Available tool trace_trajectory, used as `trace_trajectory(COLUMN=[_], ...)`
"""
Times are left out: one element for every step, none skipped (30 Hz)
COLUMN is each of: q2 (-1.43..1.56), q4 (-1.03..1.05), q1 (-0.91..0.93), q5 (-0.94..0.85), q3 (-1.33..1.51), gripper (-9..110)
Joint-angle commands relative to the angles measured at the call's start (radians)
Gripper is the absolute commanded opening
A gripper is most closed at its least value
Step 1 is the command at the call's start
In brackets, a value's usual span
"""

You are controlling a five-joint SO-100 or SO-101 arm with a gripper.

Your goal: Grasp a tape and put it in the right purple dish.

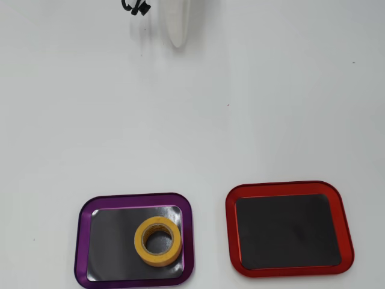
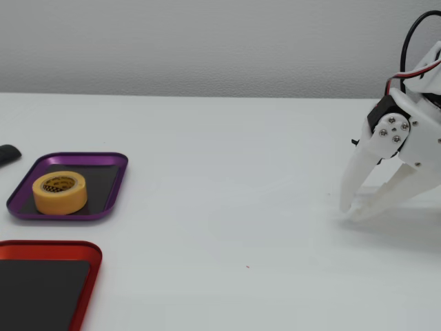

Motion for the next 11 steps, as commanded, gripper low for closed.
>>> trace_trajectory(q2=[0.083, 0.083, 0.083, 0.083, 0.083, 0.083, 0.083, 0.083, 0.083, 0.083, 0.083], q4=[0.0, 0.0, 0.0, 0.0, 0.0, 0.0, 0.0, 0.0, 0.0, 0.0, 0.0], q1=[0.003, 0.003, 0.003, 0.003, 0.003, 0.003, 0.003, 0.003, 0.003, 0.003, 0.003], q5=[-0.008, -0.008, -0.008, -0.008, -0.008, -0.008, -0.008, -0.008, -0.008, -0.008, -0.008], q3=[-0.002, -0.002, -0.002, -0.002, -0.002, -0.002, -0.002, -0.002, -0.002, -0.002, -0.002], gripper=[0, 0, 0, 0, 0, 0, 0, 0, 0, 0, 0])
